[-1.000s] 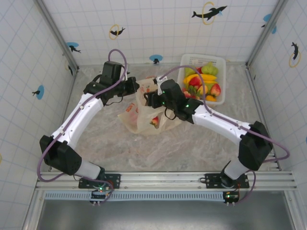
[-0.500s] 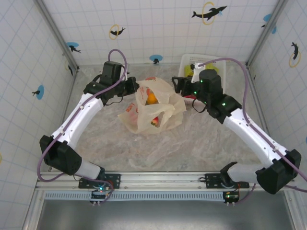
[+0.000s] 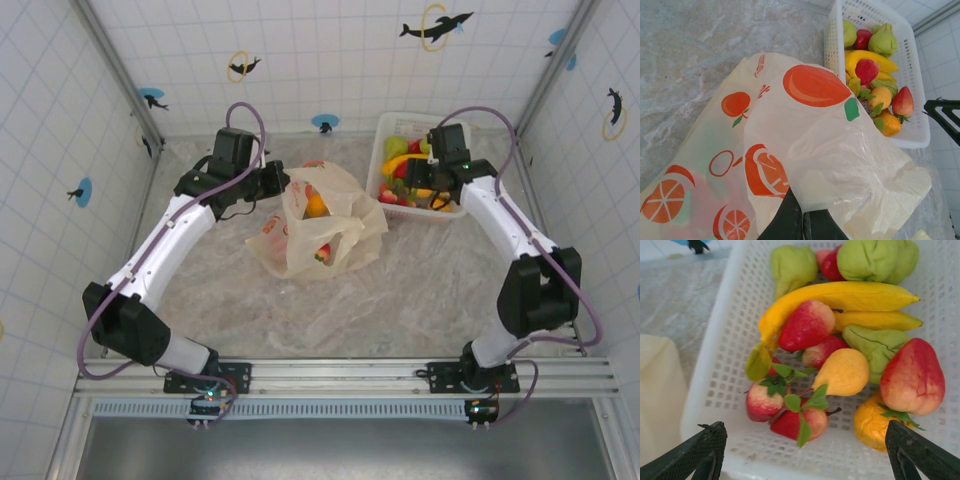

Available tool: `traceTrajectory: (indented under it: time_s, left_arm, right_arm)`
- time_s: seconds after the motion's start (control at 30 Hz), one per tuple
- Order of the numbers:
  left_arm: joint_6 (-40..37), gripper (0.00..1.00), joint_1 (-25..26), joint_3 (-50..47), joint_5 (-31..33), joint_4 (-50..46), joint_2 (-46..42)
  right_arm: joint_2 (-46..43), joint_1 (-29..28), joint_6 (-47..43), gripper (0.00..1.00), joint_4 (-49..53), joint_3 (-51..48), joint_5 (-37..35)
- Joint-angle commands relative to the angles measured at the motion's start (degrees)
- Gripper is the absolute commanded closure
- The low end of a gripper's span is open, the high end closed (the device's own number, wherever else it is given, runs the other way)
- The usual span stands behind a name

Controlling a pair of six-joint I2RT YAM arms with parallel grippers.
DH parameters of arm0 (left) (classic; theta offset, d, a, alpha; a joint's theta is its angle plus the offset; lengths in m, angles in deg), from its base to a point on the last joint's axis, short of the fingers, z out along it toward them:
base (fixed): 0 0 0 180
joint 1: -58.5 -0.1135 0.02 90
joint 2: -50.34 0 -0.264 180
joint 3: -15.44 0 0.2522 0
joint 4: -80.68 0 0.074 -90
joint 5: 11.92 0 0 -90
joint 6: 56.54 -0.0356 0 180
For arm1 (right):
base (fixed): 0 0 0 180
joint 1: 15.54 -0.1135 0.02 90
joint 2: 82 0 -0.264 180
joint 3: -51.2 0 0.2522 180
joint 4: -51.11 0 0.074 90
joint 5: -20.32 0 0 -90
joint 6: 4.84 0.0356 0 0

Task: Place the fake fruits into the plastic bag and tie a complex knot

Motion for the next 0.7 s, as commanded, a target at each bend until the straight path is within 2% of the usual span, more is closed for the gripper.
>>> traceTrajectory:
  time_s: [0.0,0.2,0.33,0.67]
  left_arm:
    - [-1.0,1.00,-0.5,1.4,0.7,-0.9,-0.6]
    - [-1.5,1.00,-0.5,1.8,1.0,-1.3,-0.3]
    - [-1.5,1.00,-0.5,1.6,0.9,-1.4,-0.1]
    - [-1.6,1.00,-0.5,1.6,1.1,-1.5,-0.1]
  right_arm:
    - [3.9,1.2,-1.6,0.15,5.4,3.3,-2.7]
    - [9.5,1.5,-1.8,0.17,5.6,5.2,-2.6]
    - [13.1,1.8,-0.5,0.23,5.2,7.6,-2.1]
    - [18.7,2.9,10.4,0.26,-2.1,9.4,-4.1]
